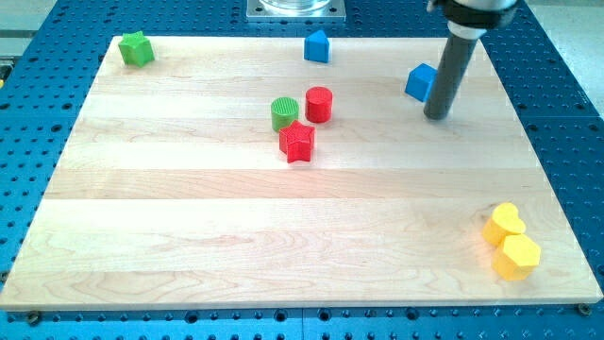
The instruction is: Move the blue cube towards the top right of the board
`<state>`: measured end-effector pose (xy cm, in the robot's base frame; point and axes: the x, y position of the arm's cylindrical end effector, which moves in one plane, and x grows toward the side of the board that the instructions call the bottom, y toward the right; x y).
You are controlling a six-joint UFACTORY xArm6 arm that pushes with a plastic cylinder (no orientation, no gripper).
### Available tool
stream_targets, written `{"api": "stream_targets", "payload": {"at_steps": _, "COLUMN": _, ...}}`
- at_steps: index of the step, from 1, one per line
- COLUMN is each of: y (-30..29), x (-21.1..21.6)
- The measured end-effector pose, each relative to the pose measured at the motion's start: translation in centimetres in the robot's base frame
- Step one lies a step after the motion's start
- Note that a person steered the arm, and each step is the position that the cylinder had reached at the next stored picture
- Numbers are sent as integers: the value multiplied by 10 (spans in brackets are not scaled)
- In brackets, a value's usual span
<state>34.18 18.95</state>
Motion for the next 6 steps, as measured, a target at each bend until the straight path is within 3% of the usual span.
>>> {"api": "stream_targets", "payload": {"at_steps": 1, "y": 0, "x": -60}}
{"api": "stream_targets", "payload": {"at_steps": 2, "y": -11, "x": -47}}
{"api": "stream_targets", "payload": {"at_steps": 3, "y": -61, "x": -57}}
{"api": "stream_targets", "payload": {"at_steps": 4, "y": -39, "x": -83}}
{"api": "stream_targets", "payload": {"at_steps": 6, "y": -38, "x": -86}}
